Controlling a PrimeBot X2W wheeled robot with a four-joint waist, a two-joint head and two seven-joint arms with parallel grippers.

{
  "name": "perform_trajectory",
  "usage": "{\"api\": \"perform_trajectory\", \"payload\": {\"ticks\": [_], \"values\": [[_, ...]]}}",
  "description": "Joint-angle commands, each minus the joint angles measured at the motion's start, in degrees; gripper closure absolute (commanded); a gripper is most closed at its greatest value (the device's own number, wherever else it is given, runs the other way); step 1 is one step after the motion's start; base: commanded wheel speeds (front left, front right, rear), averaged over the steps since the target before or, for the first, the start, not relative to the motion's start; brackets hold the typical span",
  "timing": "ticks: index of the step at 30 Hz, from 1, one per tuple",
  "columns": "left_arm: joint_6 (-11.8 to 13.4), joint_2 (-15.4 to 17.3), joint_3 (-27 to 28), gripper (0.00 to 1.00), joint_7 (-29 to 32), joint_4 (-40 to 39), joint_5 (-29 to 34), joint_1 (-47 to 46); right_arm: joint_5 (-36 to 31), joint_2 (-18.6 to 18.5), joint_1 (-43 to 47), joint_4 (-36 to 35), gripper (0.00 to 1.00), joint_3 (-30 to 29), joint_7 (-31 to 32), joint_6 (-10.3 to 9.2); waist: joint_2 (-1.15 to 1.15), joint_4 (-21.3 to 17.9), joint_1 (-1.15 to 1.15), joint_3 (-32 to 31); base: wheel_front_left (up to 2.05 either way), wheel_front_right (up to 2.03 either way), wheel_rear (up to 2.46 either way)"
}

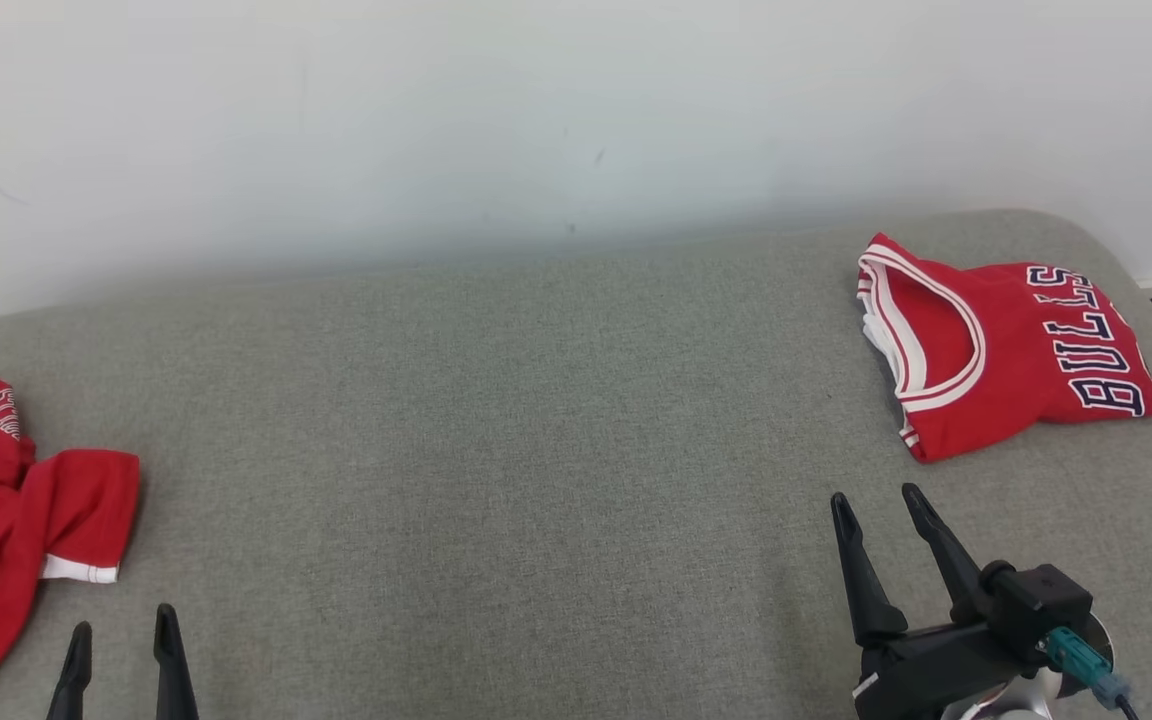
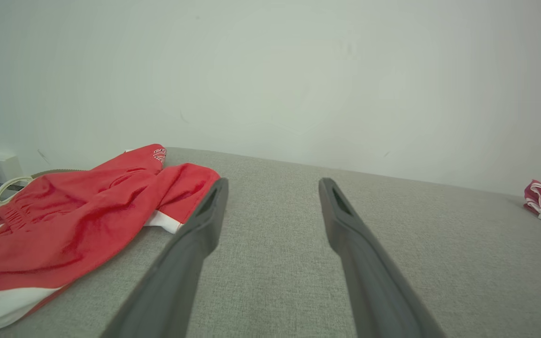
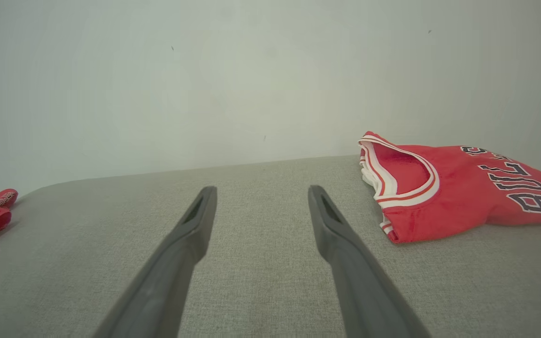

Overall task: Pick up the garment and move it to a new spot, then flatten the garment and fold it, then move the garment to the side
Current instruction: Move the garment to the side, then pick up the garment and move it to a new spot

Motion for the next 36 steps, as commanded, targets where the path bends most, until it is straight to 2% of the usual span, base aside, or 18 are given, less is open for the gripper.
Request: {"api": "perform_trajectory", "payload": {"ticks": [1, 15, 36], "values": [[0.1, 0.0, -0.1, 0.00, -0.2, 0.1, -0.2, 0.9, -0.7, 0.2, 0.8, -0.6, 0.00, -0.2, 0.0, -0.02, 0.01, 0.2, 0.01, -0.4, 0.00, 0.00, 0.00], [0.4, 1.3, -2.7, 0.00, -0.2, 2.7, 4.0, 2.5, -3.3, 2.8, 4.7, -2.3, 0.00, -1.6, 1.4, -0.02, 0.01, -0.2, 0.01, -1.4, 0.00, 0.00, 0.00], [0.6, 1.5, -2.9, 0.00, -0.2, 2.6, 3.3, 2.4, -3.2, 3.5, 3.9, -1.2, 0.00, -2.0, 1.7, -0.02, 0.01, -0.5, 0.01, -2.0, 0.00, 0.00, 0.00]]}}
